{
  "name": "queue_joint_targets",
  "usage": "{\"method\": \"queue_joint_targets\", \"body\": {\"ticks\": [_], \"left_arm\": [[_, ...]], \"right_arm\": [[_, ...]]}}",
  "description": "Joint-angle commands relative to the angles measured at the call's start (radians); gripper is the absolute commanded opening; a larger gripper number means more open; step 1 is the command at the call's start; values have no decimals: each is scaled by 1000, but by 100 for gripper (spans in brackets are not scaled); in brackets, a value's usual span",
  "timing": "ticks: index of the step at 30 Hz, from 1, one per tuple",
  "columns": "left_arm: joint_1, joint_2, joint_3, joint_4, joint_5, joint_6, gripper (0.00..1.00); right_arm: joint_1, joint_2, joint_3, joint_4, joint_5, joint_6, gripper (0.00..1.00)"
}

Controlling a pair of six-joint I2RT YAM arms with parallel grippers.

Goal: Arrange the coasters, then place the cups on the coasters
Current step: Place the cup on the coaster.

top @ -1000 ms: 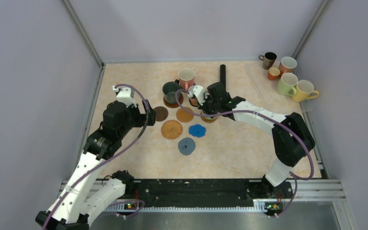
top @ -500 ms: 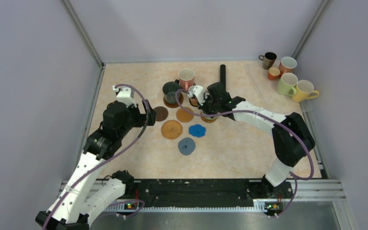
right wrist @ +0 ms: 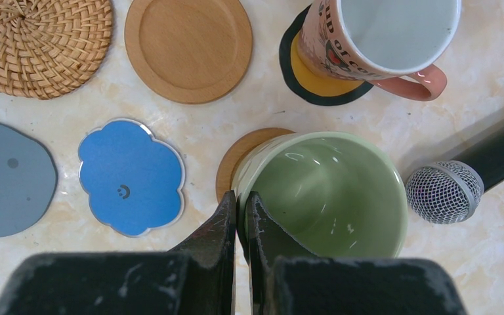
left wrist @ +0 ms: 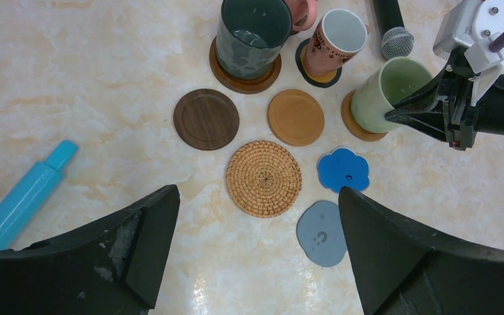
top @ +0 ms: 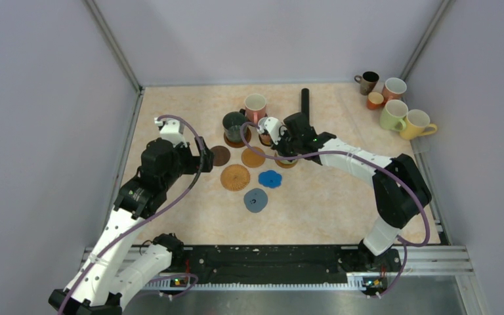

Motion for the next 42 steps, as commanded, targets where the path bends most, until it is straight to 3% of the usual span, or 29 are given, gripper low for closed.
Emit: {"method": "queue_joint_targets", "body": {"ticks": [1, 42], "left_arm": [[5, 4, -5, 35, 12, -2, 96], [9, 6, -6, 39, 25, -5, 96]], "right_arm": [[3, -58, 44, 34, -17, -4, 0], [4, -78, 40, 54, 0, 21, 0]]}}
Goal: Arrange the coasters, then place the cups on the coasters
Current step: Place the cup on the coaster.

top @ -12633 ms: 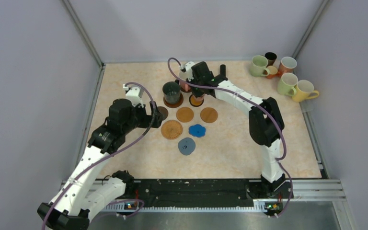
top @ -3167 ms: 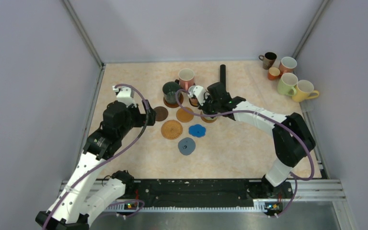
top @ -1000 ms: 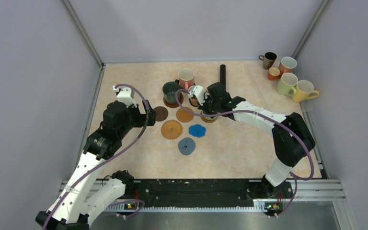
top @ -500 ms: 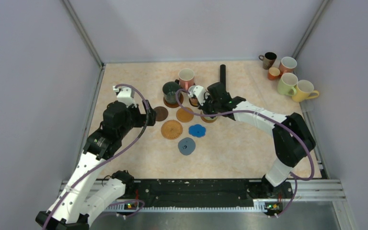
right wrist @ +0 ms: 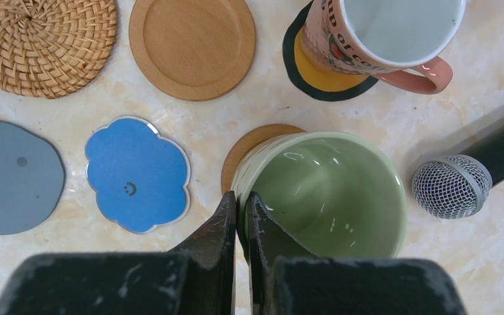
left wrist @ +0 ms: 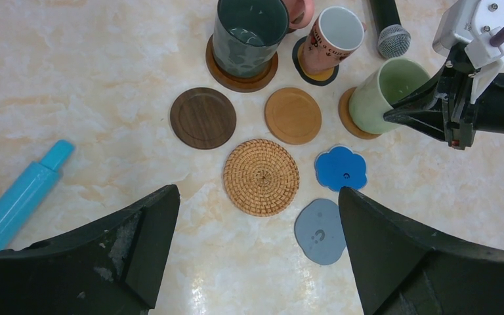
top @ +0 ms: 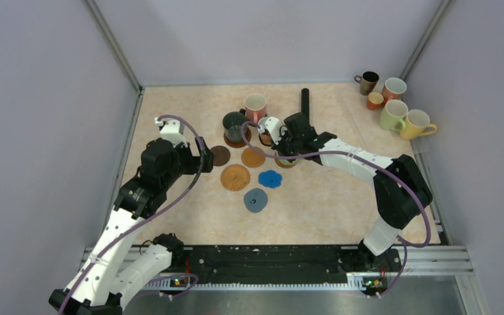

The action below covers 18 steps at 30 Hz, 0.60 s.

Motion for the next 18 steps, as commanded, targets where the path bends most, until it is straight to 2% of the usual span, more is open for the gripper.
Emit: {"method": "queue_joint_targets", "body": {"ticks": [1, 18], "left_arm": [[5, 6, -5, 40, 13, -5, 96], [5, 13, -5, 42, 23, -5, 96]], "right_arm": [[3, -74, 41, 70, -1, 0, 0], [3, -81, 24, 103, -29, 2, 0]]}}
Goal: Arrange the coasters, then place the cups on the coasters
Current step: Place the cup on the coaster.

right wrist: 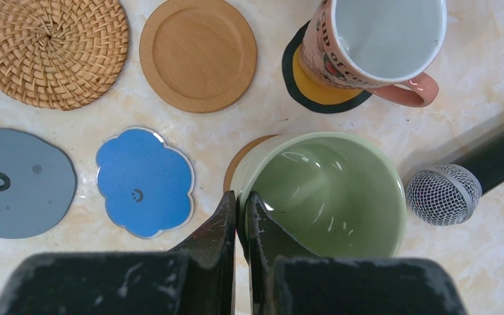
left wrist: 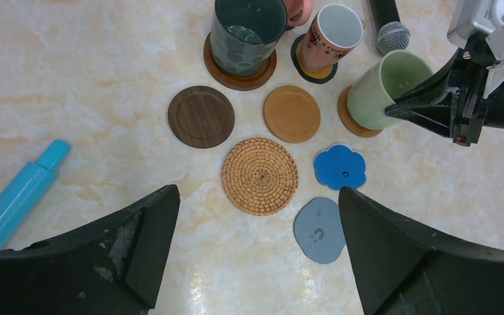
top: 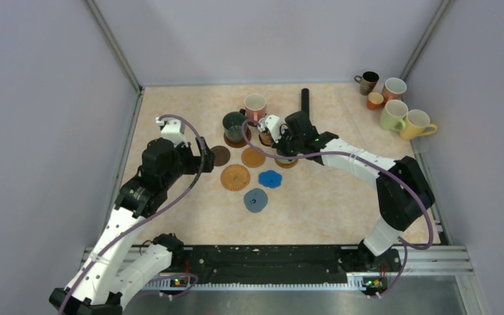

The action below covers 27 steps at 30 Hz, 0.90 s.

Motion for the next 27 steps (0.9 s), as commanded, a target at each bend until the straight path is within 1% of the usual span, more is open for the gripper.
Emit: {"method": "queue_joint_targets", "body": {"ticks": [1, 27], "left_arm": [[4, 4, -5, 40, 12, -4, 96], [6, 2, -5, 37, 11, -4, 96]], "right_arm": [[3, -59, 24, 82, -4, -6, 0], [3, -21, 17, 61, -1, 5, 0]]}}
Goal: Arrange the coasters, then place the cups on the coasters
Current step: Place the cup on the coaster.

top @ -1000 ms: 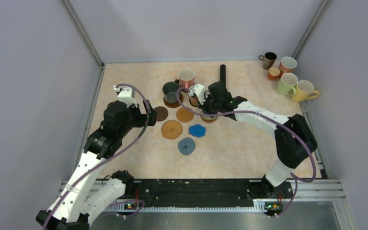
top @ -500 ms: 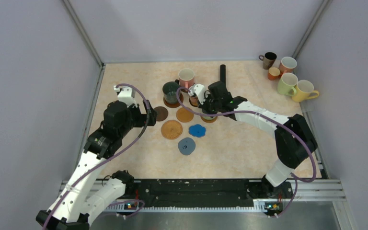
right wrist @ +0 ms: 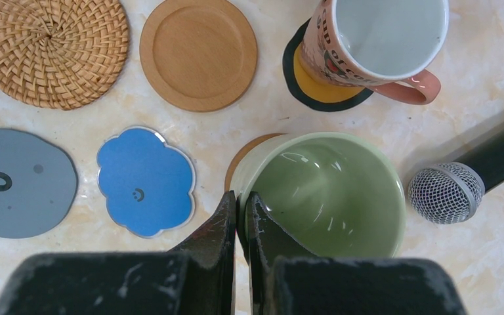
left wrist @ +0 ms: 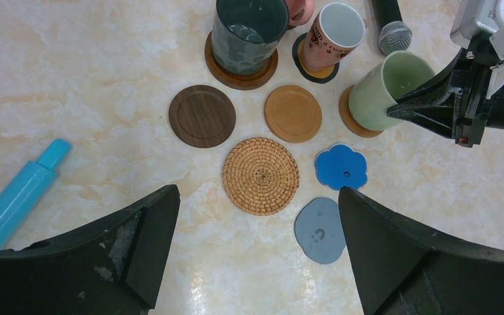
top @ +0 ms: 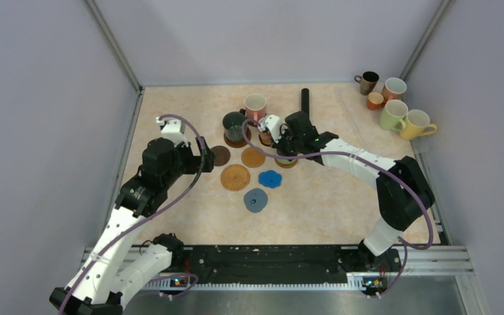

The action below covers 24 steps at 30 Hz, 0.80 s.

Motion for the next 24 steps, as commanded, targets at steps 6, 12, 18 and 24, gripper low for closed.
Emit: {"method": "queue_joint_targets", "body": {"ticks": [6, 12, 18, 24], "left_arm": [[4, -4, -5, 38, 10, -4, 96], [5, -5, -5, 36, 11, -4, 96], [5, -5, -4, 36, 9, -4, 96], [4, -4, -5, 36, 11, -4, 96]], "right_arm": [[3, -9, 22, 52, -4, -1, 0], [3, 2, 21, 55, -4, 2, 0], [3, 3, 22, 58, 20, 1, 8], [4, -30, 55, 34, 28, 11, 41]]}}
